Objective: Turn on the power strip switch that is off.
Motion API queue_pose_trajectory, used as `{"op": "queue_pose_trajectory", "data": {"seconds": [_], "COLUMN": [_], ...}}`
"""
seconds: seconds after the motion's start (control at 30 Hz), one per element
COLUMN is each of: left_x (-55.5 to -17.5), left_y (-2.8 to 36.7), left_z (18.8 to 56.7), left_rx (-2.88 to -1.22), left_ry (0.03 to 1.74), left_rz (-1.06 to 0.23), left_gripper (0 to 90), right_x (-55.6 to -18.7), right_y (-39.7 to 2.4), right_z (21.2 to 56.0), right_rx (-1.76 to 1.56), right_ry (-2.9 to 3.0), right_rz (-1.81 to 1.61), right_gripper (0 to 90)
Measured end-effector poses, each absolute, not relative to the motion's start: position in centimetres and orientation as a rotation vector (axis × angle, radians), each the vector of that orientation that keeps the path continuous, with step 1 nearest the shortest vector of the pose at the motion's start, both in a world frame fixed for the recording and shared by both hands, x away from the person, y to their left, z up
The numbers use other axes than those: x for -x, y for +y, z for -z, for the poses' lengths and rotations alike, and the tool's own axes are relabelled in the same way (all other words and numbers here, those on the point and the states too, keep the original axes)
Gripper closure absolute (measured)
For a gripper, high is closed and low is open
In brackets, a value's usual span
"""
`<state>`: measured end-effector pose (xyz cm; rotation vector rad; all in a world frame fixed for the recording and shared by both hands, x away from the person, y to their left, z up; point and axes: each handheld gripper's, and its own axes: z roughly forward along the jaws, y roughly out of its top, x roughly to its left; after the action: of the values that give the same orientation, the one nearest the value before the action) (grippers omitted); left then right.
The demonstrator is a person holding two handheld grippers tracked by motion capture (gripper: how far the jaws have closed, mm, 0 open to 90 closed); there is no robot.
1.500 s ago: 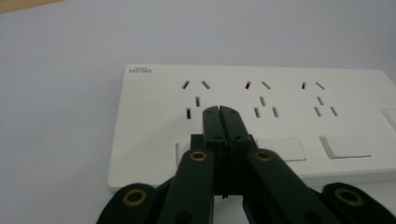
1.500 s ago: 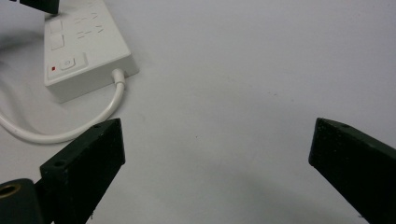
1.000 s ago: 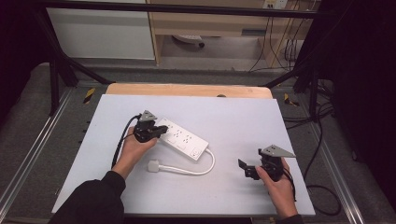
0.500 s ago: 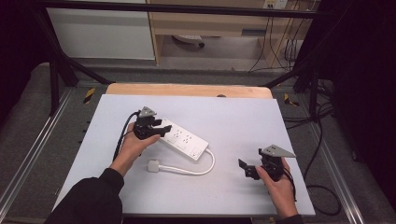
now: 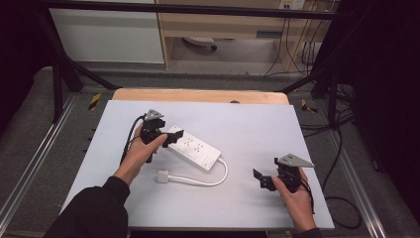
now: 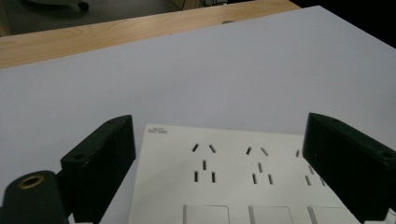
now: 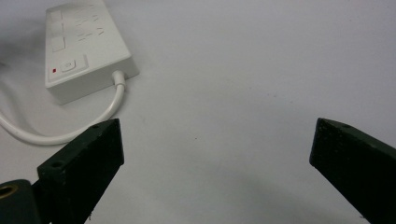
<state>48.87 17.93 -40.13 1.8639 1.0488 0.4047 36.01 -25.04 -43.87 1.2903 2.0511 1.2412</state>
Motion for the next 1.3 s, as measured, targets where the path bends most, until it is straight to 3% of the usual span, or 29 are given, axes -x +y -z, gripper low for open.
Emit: {"op": "queue_pose_trajectory", "data": {"seconds": [1.3], "left_x": [-47.0], "left_y": [23.6], "left_z": [37.6], "left_rx": [-1.84], "left_ry": [1.032], "left_rz": [-0.434], "left_gripper": [7.8], "right_x": [-36.1], "right_y": [-25.1], "right_z": [43.9], "right_rx": [-1.288], "right_ry": [2.058], "right_rz": [-1.241], "right_gripper": [2.9]}}
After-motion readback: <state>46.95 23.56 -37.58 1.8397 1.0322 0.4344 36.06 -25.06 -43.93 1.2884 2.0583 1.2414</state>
